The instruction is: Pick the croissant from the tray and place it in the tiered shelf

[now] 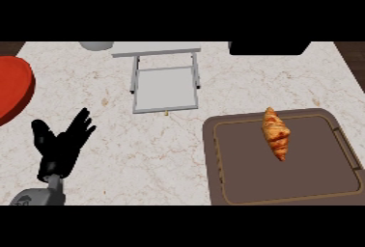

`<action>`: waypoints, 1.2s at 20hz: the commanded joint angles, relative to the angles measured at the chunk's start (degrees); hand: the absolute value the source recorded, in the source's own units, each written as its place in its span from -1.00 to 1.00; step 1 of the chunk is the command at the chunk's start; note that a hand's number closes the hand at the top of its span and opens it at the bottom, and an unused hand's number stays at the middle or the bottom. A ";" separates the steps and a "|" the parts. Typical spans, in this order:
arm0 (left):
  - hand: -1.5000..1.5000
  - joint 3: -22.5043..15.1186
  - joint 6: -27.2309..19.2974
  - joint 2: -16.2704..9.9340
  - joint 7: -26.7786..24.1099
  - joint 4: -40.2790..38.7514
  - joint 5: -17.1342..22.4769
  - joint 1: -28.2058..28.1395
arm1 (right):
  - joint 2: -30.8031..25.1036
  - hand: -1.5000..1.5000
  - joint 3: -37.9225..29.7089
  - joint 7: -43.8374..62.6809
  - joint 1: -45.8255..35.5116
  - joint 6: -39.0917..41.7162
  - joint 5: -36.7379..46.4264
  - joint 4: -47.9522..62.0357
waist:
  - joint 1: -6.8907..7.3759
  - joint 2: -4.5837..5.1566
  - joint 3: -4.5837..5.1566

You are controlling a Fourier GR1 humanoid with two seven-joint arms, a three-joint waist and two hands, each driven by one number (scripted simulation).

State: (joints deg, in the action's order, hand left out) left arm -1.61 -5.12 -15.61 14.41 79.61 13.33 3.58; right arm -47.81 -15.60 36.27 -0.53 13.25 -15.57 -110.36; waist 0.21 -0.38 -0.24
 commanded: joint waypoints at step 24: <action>0.00 0.30 1.07 1.99 1.87 -2.22 -1.69 -0.62 | 8.00 -1.00 30.21 34.17 -26.83 -5.64 22.45 11.84 | 0.43 0.51 0.30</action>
State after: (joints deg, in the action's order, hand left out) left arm -0.57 -3.80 -14.79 15.56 80.24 12.39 3.40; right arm -41.64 13.00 62.80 -24.21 6.65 4.34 -101.76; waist 0.75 -0.29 -0.35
